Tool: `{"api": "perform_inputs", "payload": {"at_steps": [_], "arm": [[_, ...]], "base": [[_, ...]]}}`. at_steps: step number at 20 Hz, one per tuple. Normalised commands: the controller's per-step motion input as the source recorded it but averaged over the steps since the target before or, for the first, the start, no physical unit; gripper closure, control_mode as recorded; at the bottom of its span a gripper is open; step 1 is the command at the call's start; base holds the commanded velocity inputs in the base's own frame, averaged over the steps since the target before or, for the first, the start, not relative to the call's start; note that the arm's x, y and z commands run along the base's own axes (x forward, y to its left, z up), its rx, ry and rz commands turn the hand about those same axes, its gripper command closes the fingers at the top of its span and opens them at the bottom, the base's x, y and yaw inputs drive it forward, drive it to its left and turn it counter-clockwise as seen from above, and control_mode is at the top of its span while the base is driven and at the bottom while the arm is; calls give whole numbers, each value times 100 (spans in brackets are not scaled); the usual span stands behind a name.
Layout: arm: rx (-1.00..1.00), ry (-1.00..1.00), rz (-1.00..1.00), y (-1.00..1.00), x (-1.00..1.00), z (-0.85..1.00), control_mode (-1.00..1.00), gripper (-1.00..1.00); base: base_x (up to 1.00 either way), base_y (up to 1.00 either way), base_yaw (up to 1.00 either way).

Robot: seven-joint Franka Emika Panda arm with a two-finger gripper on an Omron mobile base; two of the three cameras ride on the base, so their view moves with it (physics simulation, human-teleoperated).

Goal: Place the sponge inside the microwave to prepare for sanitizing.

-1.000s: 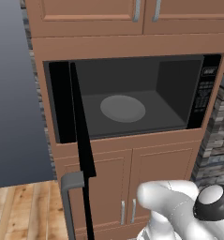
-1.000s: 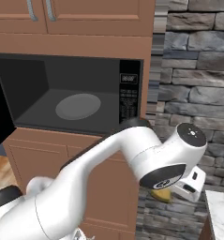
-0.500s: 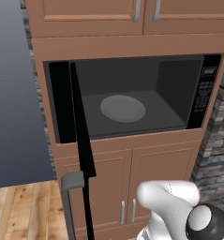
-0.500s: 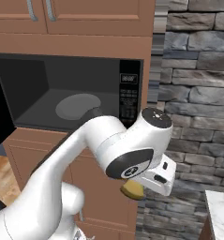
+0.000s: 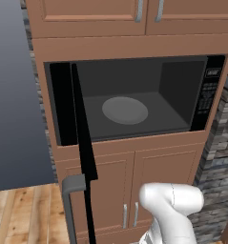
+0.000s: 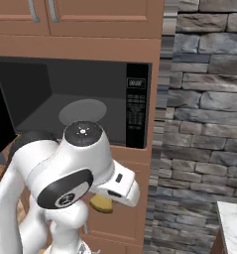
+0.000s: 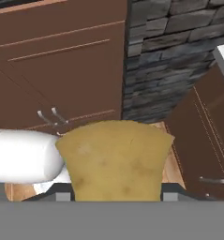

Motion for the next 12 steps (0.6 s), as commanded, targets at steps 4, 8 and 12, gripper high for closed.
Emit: {"api": "perform_inputs", "payload": {"at_steps": [4,8,12], "arm": [[-12,-49,6,51,-22,4,-100,100],[-8,-48,10,26,-18,30,-100,100],[-15,-30,5,32,-17,66,-100,100]], "base": [[0,0,0],[0,0,0],[0,0,0]]}}
